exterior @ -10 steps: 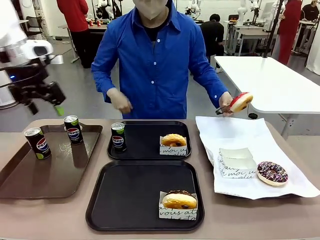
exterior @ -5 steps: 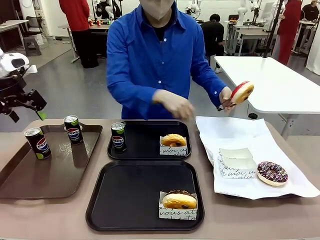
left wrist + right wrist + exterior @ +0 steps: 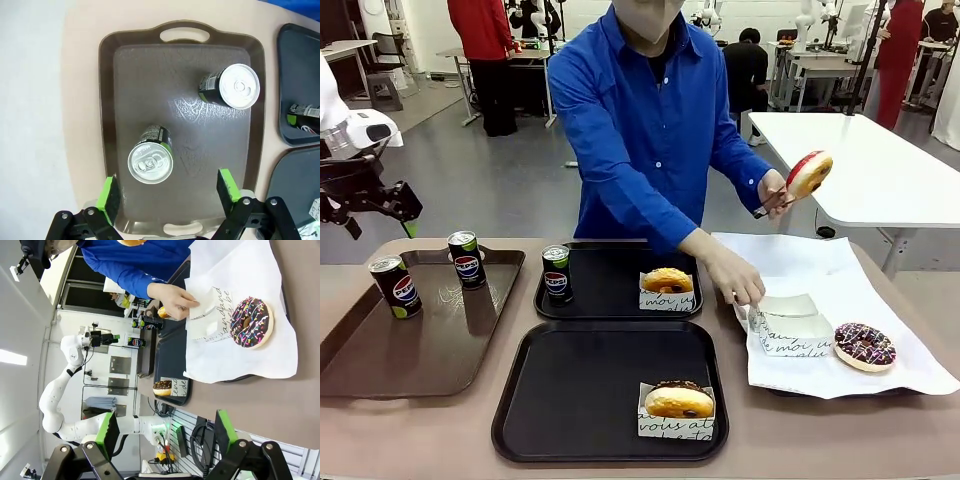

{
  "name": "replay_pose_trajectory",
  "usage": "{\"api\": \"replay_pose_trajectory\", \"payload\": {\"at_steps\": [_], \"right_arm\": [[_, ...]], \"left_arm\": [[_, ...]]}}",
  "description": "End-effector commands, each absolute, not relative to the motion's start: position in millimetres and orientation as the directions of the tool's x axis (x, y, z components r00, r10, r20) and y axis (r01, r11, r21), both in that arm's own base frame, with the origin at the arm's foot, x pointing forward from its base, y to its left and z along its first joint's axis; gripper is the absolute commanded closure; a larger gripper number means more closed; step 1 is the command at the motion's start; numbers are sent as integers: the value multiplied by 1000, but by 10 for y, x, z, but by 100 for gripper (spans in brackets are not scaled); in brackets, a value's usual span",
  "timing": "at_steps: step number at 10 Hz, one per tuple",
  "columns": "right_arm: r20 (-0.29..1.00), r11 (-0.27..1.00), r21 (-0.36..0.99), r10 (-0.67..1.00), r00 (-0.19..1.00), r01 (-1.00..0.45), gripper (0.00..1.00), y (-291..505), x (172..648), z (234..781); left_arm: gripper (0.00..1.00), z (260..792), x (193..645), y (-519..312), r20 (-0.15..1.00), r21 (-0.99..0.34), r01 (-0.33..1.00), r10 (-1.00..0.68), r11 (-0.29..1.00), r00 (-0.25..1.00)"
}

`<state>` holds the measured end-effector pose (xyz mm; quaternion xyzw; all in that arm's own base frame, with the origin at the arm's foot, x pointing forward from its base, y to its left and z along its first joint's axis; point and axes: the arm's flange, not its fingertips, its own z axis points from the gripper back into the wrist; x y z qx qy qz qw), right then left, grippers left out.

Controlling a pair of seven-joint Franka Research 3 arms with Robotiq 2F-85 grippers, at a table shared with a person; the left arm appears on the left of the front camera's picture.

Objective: Set up donuts and drinks on trays.
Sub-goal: Pick up one Pepsi coke from the Handle tray and place it on the Flat Tray without a Pepsi coke.

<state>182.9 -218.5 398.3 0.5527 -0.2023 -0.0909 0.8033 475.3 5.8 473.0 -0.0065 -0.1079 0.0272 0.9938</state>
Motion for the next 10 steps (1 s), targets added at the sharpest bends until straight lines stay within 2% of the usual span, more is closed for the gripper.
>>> {"api": "replay_pose_trajectory", "payload": {"at_steps": [1, 3, 5, 10], "right_arm": [[241, 362, 927, -372, 896, -100, 0, -2189, 1838, 3992], [241, 362, 927, -372, 896, -100, 0, -2189, 1838, 3992], [241, 362, 927, -372, 896, -100, 0, -2189, 1838, 3992], [241, 362, 927, -372, 896, -100, 0, -2189, 1838, 3992]], "left_arm": [[0, 4718, 4731, 110, 222, -31, -56, 61, 998, 973], [0, 4728, 4752, 74, 213, -21, -57, 60, 998, 975], [0, 4645, 4912, 179, 147, -36, -39, 44, 999, 988], [0, 4309, 5152, 429, 77, -90, -64, 71, 994, 995]]}}
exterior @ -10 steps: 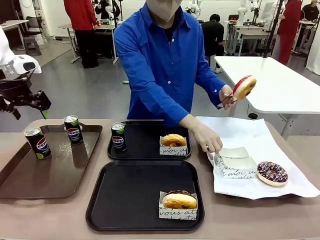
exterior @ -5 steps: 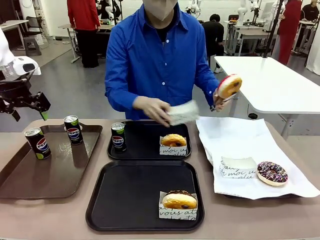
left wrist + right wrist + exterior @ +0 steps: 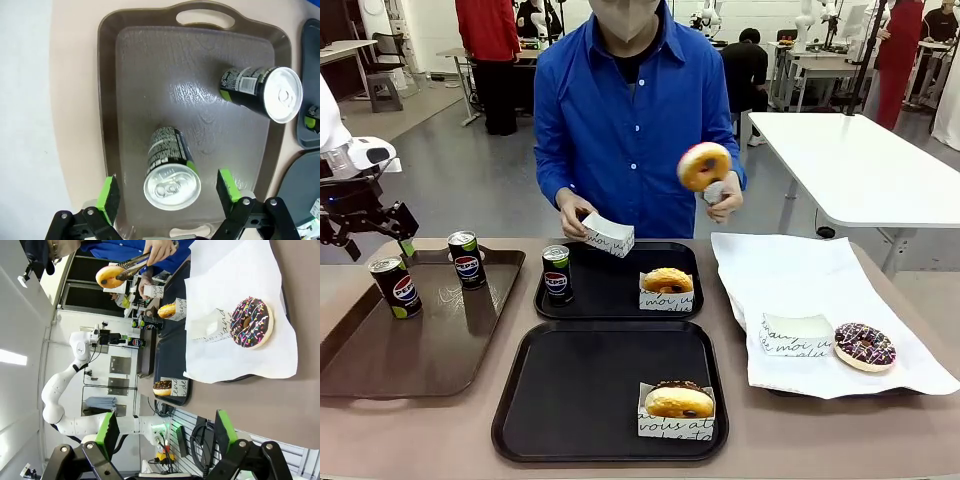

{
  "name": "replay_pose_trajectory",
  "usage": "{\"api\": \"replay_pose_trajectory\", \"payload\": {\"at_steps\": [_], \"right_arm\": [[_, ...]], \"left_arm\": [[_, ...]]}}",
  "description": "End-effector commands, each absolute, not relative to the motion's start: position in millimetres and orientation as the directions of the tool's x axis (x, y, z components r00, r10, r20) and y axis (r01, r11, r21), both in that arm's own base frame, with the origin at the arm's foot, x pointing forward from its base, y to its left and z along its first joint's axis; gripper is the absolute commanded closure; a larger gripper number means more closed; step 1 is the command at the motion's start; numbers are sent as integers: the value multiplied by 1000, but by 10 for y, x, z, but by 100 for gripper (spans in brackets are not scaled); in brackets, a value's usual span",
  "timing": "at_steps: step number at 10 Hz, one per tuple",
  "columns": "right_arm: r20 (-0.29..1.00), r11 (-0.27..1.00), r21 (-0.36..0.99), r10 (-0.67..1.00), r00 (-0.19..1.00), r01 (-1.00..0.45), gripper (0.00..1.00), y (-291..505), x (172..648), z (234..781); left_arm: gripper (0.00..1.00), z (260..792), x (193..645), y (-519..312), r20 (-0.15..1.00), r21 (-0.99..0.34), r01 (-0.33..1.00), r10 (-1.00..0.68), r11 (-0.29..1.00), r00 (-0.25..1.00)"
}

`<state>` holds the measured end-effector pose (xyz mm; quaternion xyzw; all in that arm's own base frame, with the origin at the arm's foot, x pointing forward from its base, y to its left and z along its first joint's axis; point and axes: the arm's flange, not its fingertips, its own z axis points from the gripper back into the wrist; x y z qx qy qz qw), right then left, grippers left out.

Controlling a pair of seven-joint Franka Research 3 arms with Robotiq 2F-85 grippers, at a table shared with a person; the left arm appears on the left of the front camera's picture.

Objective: Set up donuts and drinks on trays.
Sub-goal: Pick up one Pepsi coke from the Handle tray and place it on the Flat Tray without a Pepsi coke.

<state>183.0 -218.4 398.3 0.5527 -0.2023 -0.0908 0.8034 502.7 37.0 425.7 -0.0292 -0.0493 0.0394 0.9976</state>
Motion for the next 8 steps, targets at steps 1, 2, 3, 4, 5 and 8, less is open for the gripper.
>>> {"api": "replay_pose_trajectory", "payload": {"at_steps": [1, 2, 3, 4, 5, 8], "right_arm": [[241, 362, 927, -372, 896, -100, 0, -2189, 1838, 3992], [241, 362, 927, -372, 896, -100, 0, -2189, 1838, 3992], [241, 362, 927, -372, 896, -100, 0, -2189, 1838, 3992], [241, 362, 927, -372, 896, -100, 0, -2189, 1838, 3992], [241, 362, 927, -372, 896, -100, 0, -2189, 1838, 3992], [241, 362, 927, -372, 896, -100, 0, -2189, 1838, 3992]], "left_arm": [[0, 4262, 5171, 432, 63, -106, -51, 58, 993, 996], [0, 4181, 5145, 419, 51, -112, -47, 53, 993, 997], [0, 4103, 5120, 399, 50, -106, -49, 55, 993, 997], [0, 4043, 5121, 387, 35, -97, -52, 56, 994, 998], [0, 4024, 5128, 370, 26, -83, -43, 45, 996, 999], [0, 3963, 5073, 351, 40, -78, -42, 46, 996, 998]]}}
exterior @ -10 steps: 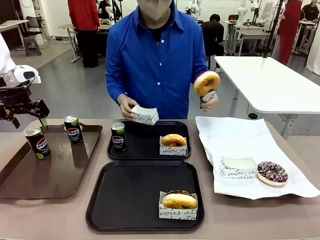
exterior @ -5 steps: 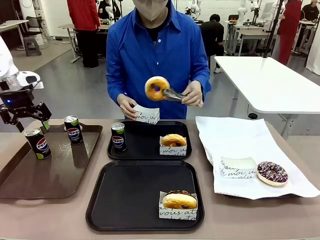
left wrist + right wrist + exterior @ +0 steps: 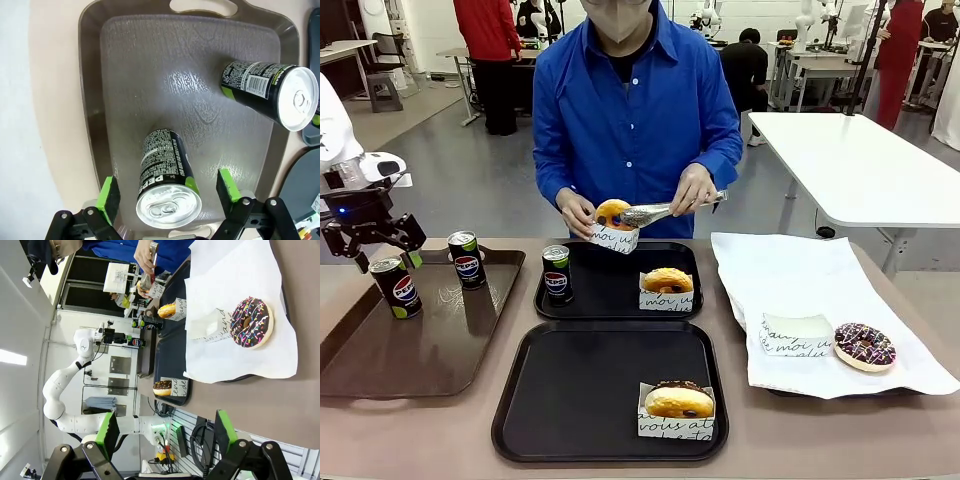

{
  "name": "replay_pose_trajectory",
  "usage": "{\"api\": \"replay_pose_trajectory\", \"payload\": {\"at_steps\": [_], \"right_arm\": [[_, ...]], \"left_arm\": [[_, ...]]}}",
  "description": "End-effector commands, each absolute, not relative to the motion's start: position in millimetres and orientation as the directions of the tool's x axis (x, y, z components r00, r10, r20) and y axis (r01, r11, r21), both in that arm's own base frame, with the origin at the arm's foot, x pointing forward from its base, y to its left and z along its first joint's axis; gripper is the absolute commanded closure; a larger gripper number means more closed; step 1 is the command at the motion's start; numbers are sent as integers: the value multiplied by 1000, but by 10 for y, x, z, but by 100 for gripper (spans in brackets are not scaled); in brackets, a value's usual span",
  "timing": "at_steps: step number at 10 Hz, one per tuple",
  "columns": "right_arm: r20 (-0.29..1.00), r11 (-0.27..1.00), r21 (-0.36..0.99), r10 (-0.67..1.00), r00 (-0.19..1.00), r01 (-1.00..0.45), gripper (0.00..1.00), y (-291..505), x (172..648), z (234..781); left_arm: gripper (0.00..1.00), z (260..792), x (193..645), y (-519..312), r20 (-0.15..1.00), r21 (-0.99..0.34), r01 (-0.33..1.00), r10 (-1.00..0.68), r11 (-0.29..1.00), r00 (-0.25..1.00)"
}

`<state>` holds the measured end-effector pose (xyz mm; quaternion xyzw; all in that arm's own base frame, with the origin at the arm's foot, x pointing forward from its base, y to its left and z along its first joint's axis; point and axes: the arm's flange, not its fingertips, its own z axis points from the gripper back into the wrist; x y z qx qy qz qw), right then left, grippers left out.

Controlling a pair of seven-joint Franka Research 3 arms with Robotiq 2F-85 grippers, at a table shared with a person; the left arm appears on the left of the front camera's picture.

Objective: Set up donuts and drinks on trays.
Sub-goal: Pick up one Pepsi coke from the Handle tray and place it on the Flat Tray without a Pepsi coke.

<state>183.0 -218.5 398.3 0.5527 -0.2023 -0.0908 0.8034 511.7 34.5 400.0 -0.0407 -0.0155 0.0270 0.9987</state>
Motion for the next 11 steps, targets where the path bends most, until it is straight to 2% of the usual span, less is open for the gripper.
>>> {"api": "replay_pose_trajectory", "payload": {"at_steps": [1, 6, 7, 8, 9, 11], "right_arm": [[241, 362, 927, -372, 896, -100, 0, -2189, 1838, 3992], [241, 362, 927, -372, 896, -100, 0, -2189, 1838, 3992], [241, 362, 927, -372, 896, -100, 0, -2189, 1838, 3992], [241, 362, 927, -372, 896, -100, 0, -2189, 1838, 3992], [241, 362, 927, -372, 896, -100, 0, -2189, 1838, 3992], [241, 362, 927, -372, 896, -100, 0, -2189, 1838, 3992]], "left_arm": [[0, 3909, 5067, 352, 34, -78, -50, 53, 996, 998], [0, 3800, 5085, 356, 14, -66, -50, 51, 997, 999], [52, 3804, 5080, 360, 40, -84, -48, 51, 995, 998], [58, 3831, 5089, 385, 55, -95, -64, 70, 993, 996], [100, 3848, 5106, 391, 59, -91, -61, 67, 994, 996], [100, 3841, 5094, 383, 59, -89, -58, 64, 994, 996]]}}
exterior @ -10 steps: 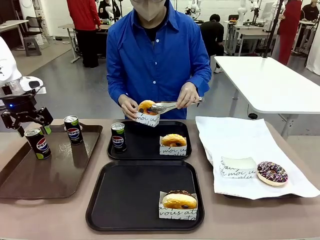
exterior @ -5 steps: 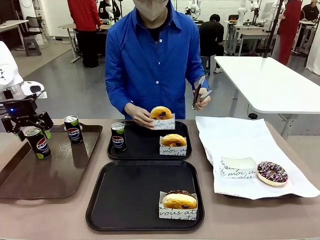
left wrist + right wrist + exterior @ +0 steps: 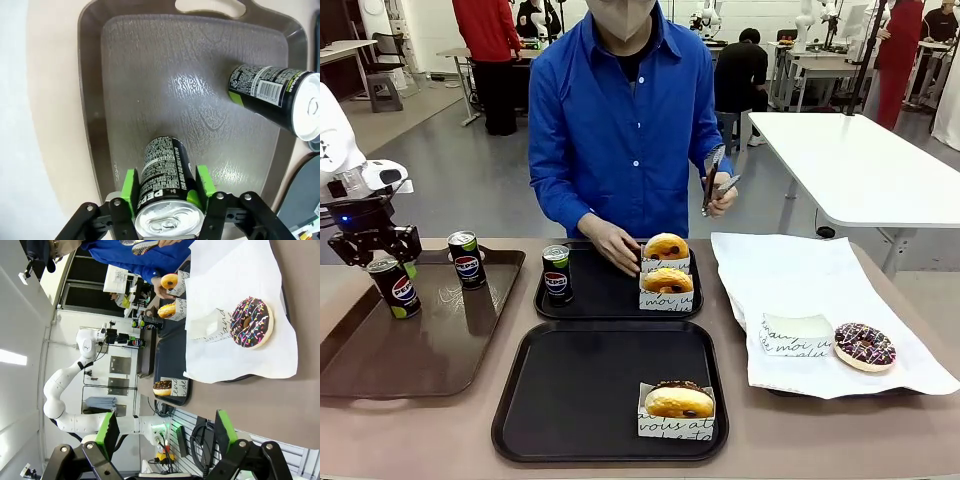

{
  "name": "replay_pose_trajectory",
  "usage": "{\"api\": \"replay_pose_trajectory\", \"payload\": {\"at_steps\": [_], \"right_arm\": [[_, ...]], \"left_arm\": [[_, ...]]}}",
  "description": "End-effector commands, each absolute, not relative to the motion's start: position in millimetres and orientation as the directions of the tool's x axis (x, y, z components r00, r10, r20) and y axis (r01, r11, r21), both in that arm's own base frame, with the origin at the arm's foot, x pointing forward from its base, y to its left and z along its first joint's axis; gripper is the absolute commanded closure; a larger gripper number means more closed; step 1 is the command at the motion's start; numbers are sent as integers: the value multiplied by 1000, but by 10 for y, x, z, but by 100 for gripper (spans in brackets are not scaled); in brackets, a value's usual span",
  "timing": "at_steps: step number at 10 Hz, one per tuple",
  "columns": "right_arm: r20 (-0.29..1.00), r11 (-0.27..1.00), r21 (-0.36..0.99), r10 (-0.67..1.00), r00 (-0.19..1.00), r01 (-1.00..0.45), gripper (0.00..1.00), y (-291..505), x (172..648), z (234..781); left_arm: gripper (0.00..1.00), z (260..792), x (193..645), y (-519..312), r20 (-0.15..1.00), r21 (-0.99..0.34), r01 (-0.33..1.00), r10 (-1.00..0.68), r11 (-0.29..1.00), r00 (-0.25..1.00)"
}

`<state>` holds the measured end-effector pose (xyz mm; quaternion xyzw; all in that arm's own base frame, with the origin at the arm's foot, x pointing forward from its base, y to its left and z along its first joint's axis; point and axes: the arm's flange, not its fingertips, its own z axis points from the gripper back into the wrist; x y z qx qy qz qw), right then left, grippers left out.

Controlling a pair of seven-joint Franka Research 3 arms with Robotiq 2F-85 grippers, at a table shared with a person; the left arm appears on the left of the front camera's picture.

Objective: Set up donuts and drinks on trays.
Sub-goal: Pick up one Pepsi coke from the Handle tray and place it on the Flat Tray without a Pepsi coke.

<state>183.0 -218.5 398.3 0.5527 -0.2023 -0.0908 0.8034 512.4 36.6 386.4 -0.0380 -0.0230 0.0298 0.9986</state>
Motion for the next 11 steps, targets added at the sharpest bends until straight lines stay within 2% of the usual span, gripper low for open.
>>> {"api": "replay_pose_trajectory", "payload": {"at_steps": [1, 3, 6, 8, 11], "right_arm": [[241, 362, 927, -372, 896, -100, 0, -2189, 1838, 3992], [241, 362, 927, -372, 896, -100, 0, -2189, 1838, 3992], [241, 362, 927, -372, 896, -100, 0, -2189, 1838, 3992], [241, 362, 927, -372, 896, -100, 0, -2189, 1838, 3992], [241, 362, 927, -372, 896, -100, 0, -2189, 1838, 3992]], "left_arm": [[84, 3846, 5070, 387, 58, -94, -57, 63, 994, 996], [100, 3945, 5017, 407, 37, -121, -60, 64, 991, 997], [100, 4260, 4835, 395, 36, -155, -41, 47, 987, 998], [100, 4755, 4366, 243, -43, -132, 17, -23, 991, 999], [100, 5242, 3678, 9, -3, -86, 115, -115, 990, 993]]}}
